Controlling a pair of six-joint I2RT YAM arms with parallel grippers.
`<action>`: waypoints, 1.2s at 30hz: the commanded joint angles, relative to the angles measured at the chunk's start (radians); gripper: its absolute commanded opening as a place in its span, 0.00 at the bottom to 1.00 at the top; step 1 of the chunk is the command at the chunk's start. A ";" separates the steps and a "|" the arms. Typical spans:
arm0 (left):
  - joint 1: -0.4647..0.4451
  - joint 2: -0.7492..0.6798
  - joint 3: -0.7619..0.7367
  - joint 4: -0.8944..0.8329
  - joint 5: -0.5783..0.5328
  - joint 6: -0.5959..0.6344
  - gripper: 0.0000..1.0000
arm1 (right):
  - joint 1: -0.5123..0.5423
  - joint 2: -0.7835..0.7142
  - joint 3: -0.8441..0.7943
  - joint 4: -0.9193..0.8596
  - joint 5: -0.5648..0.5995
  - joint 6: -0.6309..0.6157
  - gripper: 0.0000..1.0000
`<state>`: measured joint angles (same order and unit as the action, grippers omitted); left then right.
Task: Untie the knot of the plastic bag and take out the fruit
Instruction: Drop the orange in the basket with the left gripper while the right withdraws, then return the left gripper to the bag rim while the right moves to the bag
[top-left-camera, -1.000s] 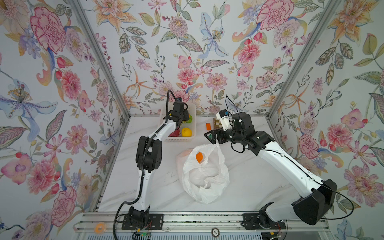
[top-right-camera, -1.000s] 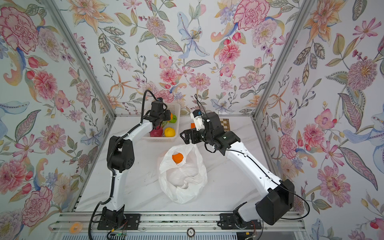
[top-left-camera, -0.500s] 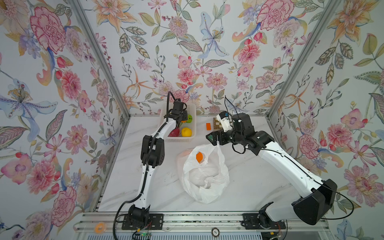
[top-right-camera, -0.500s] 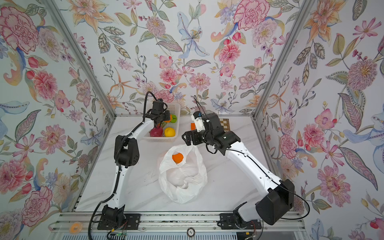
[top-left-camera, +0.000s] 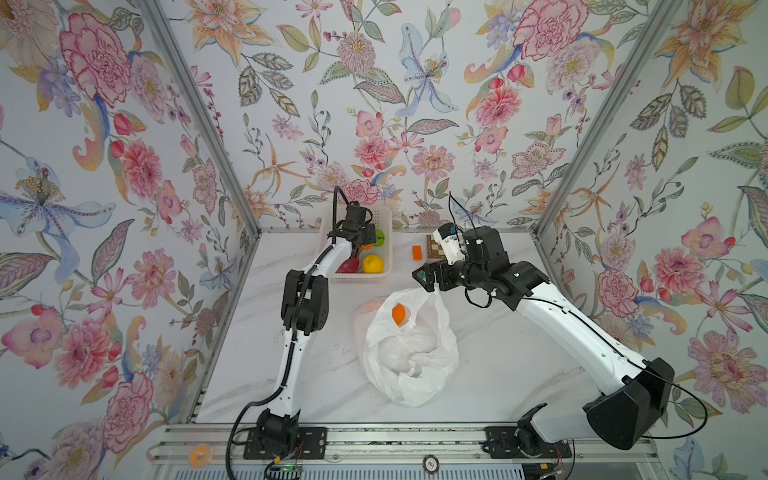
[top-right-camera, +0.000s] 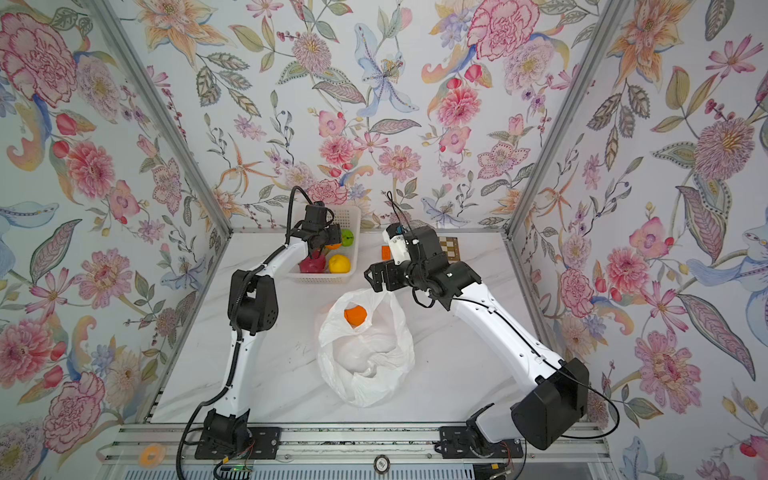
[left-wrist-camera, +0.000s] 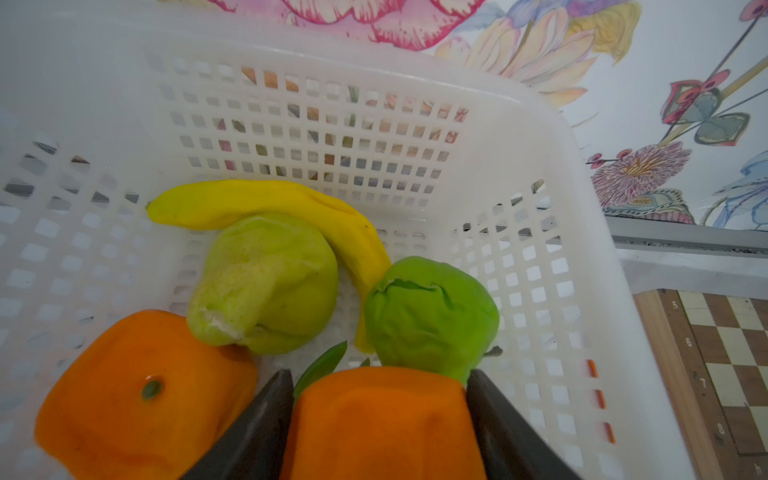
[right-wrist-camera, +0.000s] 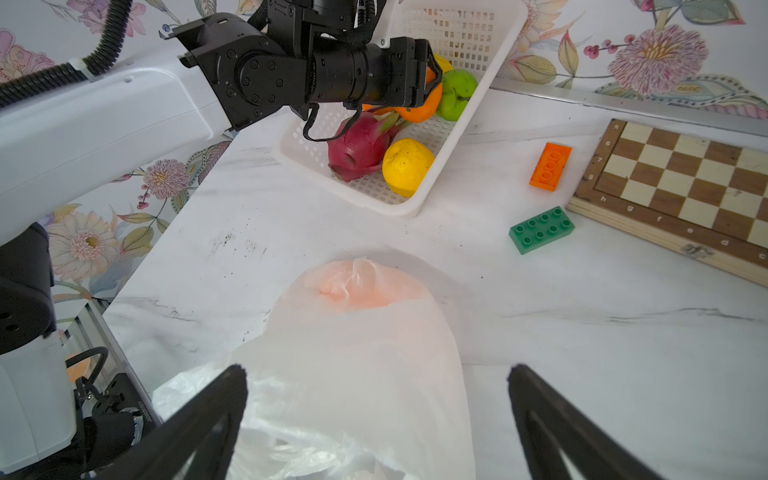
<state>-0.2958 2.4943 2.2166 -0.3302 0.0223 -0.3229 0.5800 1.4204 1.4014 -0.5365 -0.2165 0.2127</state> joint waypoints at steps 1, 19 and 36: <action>0.011 -0.053 -0.015 -0.012 -0.003 0.013 0.69 | -0.008 -0.012 0.025 -0.022 0.011 -0.011 0.99; 0.012 -0.360 -0.264 0.047 -0.025 0.023 0.99 | 0.004 -0.093 -0.028 -0.024 0.102 0.080 0.99; -0.157 -1.065 -0.743 -0.150 -0.023 0.050 0.97 | 0.017 -0.274 -0.246 0.038 0.015 0.171 0.93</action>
<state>-0.4194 1.4887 1.5295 -0.3676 0.0181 -0.2932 0.5850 1.1786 1.1835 -0.5190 -0.1661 0.3550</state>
